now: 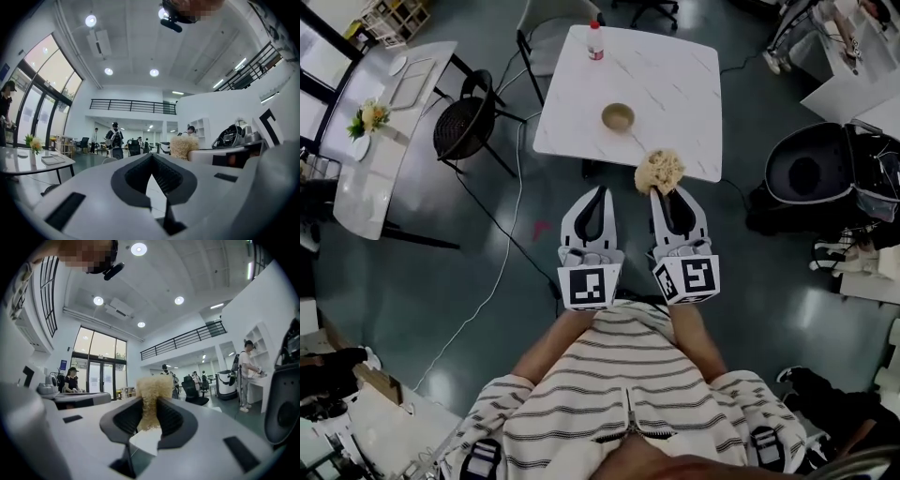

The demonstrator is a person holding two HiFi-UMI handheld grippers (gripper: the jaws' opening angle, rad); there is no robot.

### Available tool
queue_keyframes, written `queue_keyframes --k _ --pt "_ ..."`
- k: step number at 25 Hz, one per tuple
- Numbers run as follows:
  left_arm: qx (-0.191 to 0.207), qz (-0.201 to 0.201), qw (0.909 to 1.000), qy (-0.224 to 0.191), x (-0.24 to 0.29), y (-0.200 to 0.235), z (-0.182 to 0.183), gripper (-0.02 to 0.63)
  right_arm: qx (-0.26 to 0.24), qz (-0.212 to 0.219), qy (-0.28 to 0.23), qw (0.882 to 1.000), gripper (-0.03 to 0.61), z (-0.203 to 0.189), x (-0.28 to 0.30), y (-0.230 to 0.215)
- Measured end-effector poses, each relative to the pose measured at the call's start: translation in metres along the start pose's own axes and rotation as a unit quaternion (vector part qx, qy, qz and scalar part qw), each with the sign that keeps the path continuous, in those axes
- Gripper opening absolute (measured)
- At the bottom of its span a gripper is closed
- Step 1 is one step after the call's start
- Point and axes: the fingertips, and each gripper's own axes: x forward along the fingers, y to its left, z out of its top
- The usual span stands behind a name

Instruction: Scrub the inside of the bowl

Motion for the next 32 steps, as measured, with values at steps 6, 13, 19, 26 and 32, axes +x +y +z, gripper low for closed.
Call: queue_keyframes --k 6,13,19,26,32 --pt "-0.019 -0.001 0.9997 0.013 0.028 0.025 -0.019 0.006 -0.004 -0.008 0.024 1.0 0.098 -0.013 0.034 -0.007" --pt "-0.026 0.004 0.9989 0.038 0.073 0.05 -0.045 0.006 -0.003 0.009 0.038 0.999 0.098 -0.031 0.087 -0.02" --pt "0.014 -0.005 0.9993 0.035 0.126 0.056 -0.043 0.006 0.011 0.039 0.038 0.998 0.098 -0.036 0.129 -0.036" --pt "0.027 -0.008 0.9986 0.044 0.187 0.041 -0.042 0.006 0.023 0.051 0.032 0.998 0.098 -0.026 0.164 -0.085" --pt "0.031 -0.002 0.998 0.054 0.221 0.031 -0.054 0.006 0.034 0.056 0.059 0.996 0.098 -0.045 0.181 -0.114"
